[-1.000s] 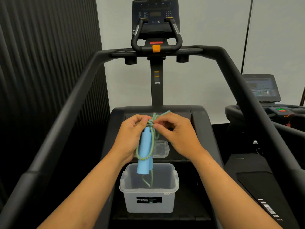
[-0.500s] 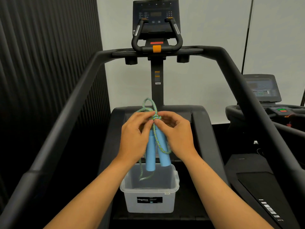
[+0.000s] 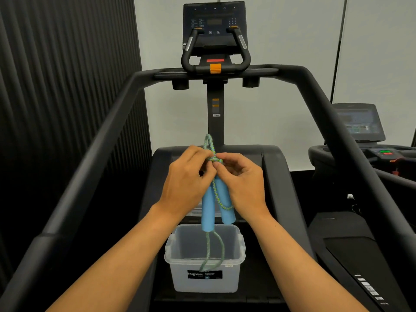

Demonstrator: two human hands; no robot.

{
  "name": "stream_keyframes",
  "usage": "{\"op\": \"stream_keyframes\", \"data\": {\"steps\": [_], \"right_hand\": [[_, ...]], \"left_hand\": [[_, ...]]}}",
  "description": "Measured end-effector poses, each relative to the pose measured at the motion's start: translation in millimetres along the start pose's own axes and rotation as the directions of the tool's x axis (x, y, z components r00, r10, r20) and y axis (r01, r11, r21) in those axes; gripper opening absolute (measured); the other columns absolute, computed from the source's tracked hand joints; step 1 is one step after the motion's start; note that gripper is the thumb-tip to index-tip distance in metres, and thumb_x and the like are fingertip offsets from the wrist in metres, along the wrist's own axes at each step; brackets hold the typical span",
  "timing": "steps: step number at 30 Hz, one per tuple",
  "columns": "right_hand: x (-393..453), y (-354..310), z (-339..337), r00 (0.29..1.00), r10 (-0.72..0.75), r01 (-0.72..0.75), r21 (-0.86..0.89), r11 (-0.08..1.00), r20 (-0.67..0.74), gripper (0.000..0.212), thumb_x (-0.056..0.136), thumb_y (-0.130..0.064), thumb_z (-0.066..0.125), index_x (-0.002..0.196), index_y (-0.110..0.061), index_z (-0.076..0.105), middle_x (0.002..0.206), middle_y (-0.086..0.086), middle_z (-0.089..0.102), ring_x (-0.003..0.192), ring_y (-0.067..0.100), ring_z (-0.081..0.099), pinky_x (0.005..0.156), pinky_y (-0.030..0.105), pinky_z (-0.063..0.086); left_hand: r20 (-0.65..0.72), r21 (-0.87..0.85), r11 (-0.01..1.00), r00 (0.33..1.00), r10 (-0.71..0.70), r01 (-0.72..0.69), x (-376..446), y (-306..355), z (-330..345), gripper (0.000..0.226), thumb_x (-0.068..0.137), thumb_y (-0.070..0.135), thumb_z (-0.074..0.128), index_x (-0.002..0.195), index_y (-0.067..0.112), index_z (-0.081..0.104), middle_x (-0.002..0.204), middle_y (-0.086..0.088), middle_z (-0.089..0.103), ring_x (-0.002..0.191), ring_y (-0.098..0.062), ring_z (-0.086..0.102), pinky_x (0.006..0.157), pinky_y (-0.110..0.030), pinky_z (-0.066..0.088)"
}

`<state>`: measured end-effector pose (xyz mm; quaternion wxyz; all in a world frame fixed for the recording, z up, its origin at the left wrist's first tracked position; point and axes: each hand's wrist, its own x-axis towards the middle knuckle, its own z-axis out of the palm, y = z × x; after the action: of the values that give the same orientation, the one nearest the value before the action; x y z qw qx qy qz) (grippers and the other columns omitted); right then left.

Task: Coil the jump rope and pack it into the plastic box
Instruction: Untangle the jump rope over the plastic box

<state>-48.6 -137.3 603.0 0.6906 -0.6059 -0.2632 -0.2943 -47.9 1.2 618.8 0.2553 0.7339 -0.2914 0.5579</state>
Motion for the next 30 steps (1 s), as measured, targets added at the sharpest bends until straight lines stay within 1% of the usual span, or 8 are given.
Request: {"op": "stream_keyframes", "data": {"steps": [6,10,13,16,19,22,27,30], "right_hand": [[0,1,3,0.999,0.001,0.002,0.051,0.999,-0.042,0.020,0.090,-0.001,0.072,0.099,-0.018,0.076,0.098,0.001,0.079,0.094,0.014,0.076,0.082,0.023,0.058],[0,1,6,0.998,-0.004,0.009,0.093,0.996,-0.062,0.027,0.091,0.003,0.069,0.095,-0.023,0.075,0.096,-0.005,0.080,0.094,0.011,0.076,0.082,0.022,0.057],[1,3,6,0.997,0.006,0.003,0.119,0.993,-0.076,0.028,0.091,0.004,0.068,0.095,-0.023,0.075,0.097,-0.006,0.080,0.095,0.012,0.076,0.083,0.023,0.057],[0,7,5,0.996,0.029,-0.018,0.126,0.992,-0.087,0.024,0.092,0.002,0.069,0.098,-0.020,0.075,0.100,-0.001,0.080,0.097,0.015,0.076,0.085,0.027,0.058],[0,11,3,0.995,0.043,-0.032,0.125,0.992,-0.088,0.020,0.092,0.000,0.069,0.102,-0.016,0.075,0.103,0.002,0.080,0.100,0.017,0.076,0.090,0.032,0.059],[1,10,3,0.996,0.041,-0.031,0.122,0.992,-0.082,0.022,0.092,0.001,0.069,0.101,-0.018,0.076,0.104,0.002,0.080,0.100,0.016,0.076,0.088,0.029,0.058],[0,8,5,0.995,0.062,-0.049,0.167,0.985,-0.076,0.025,0.093,0.002,0.067,0.097,-0.021,0.076,0.103,-0.001,0.080,0.099,0.016,0.076,0.085,0.027,0.058],[1,9,4,0.994,0.084,-0.068,0.195,0.978,-0.073,0.023,0.093,0.003,0.067,0.097,-0.018,0.075,0.105,0.000,0.080,0.102,0.018,0.076,0.088,0.033,0.058]], "left_hand": [[-0.068,-0.213,0.950,0.967,-0.247,0.228,-1,10,1,0.012,0.086,-0.003,0.069,0.093,0.007,0.073,0.089,-0.001,0.072,0.075,-0.009,0.071,0.068,-0.017,0.058],[-0.007,-0.395,0.803,0.872,-0.489,0.447,-3,14,2,0.019,0.088,-0.002,0.067,0.090,0.017,0.070,0.083,0.009,0.075,0.075,-0.001,0.074,0.068,-0.015,0.055],[0.043,-0.474,0.710,0.819,-0.572,0.521,-3,15,4,0.027,0.089,-0.004,0.064,0.086,0.023,0.069,0.075,0.016,0.075,0.074,-0.001,0.074,0.070,-0.018,0.056],[0.046,-0.389,0.805,0.882,-0.468,0.448,-3,16,4,0.024,0.089,-0.003,0.064,0.095,0.019,0.072,0.086,0.012,0.076,0.078,-0.005,0.074,0.073,-0.024,0.059],[0.014,-0.093,0.974,0.978,-0.207,0.207,-1,10,4,0.026,0.089,0.005,0.069,0.112,0.016,0.076,0.096,0.001,0.075,0.077,-0.011,0.069,0.076,-0.029,0.058],[0.023,0.016,0.997,0.996,-0.081,0.080,1,7,3,0.023,0.090,0.005,0.071,0.112,0.012,0.076,0.100,-0.004,0.076,0.085,-0.013,0.069,0.081,-0.021,0.054],[0.003,-0.055,0.986,0.987,-0.160,0.160,-1,11,3,0.015,0.092,0.006,0.068,0.104,0.010,0.076,0.092,-0.001,0.077,0.076,-0.014,0.071,0.072,-0.033,0.058],[0.014,-0.165,0.953,0.966,-0.257,0.256,-2,17,0,0.013,0.094,0.005,0.066,0.101,0.011,0.075,0.089,0.006,0.077,0.078,-0.006,0.073,0.073,-0.028,0.060]]}}
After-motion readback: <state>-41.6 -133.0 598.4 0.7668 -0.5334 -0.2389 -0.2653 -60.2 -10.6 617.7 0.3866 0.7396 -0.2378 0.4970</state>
